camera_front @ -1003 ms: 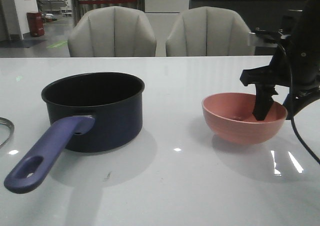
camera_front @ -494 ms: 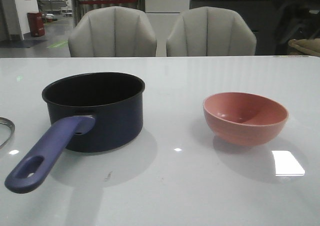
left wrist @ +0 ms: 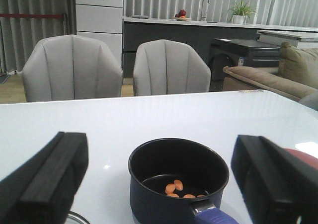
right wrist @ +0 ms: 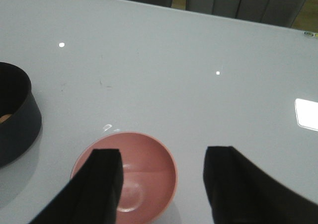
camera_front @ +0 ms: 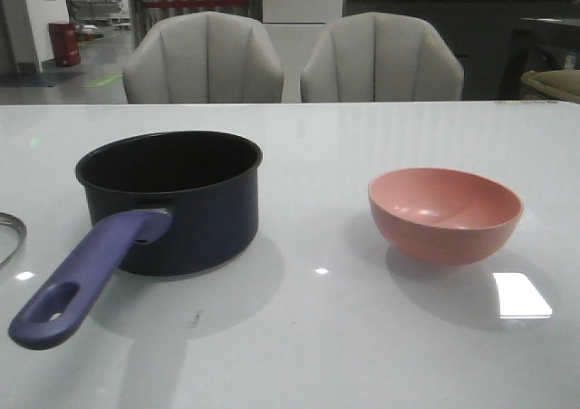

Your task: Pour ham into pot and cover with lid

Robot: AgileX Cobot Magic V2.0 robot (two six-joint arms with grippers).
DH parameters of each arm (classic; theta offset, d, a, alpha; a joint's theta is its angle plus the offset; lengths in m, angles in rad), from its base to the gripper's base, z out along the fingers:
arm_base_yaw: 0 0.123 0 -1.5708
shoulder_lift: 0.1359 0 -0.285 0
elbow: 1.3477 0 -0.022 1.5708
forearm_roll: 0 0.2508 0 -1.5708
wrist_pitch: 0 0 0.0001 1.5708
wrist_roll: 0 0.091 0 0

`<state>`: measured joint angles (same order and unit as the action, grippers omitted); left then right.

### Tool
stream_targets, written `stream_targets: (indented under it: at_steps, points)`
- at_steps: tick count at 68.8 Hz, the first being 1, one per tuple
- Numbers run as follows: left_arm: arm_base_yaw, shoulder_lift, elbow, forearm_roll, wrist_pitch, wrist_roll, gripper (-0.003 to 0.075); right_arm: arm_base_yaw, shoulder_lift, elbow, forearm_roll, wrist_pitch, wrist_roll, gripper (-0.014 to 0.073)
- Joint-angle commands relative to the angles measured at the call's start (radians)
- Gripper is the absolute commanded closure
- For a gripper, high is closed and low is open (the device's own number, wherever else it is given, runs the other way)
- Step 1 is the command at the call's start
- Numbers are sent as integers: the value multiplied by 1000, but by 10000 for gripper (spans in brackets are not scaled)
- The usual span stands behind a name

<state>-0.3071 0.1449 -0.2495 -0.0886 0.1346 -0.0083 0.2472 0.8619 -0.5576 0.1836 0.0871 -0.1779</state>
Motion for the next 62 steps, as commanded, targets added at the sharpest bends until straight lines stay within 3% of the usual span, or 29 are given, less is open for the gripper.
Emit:
stream_targets:
  at_steps: [1,9,21,34,40,41,50,62]
  points:
    - [-7,11,-27,-11,-85,0,103,1,-124,87,3,-169,-9,119]
    - [-7,11,-27,-11,-85,0,103,1,-259,216,34,-261,-8,119]
    - [-7,11,-27,-11,-85,0,103,1,-414,338,37,-268,-8,119]
    - [-7,11,-27,-11,-85,0,103,1,-448,383,37,-270,-8,132]
    - [-7,11,-27,-11,-85,0,103,1,-448,383,37,-271,-8,216]
    - [-7,11,-27,-11,-85,0,103,1,-448,383,37,-271,-8,267]
    - [-7,11,-27,-18,-64,0,103,1,-448,383,37,-268,-8,456]
    - [-7,11,-27,-14,-11,0,103,1,-448,383,37,-268,-8,454]
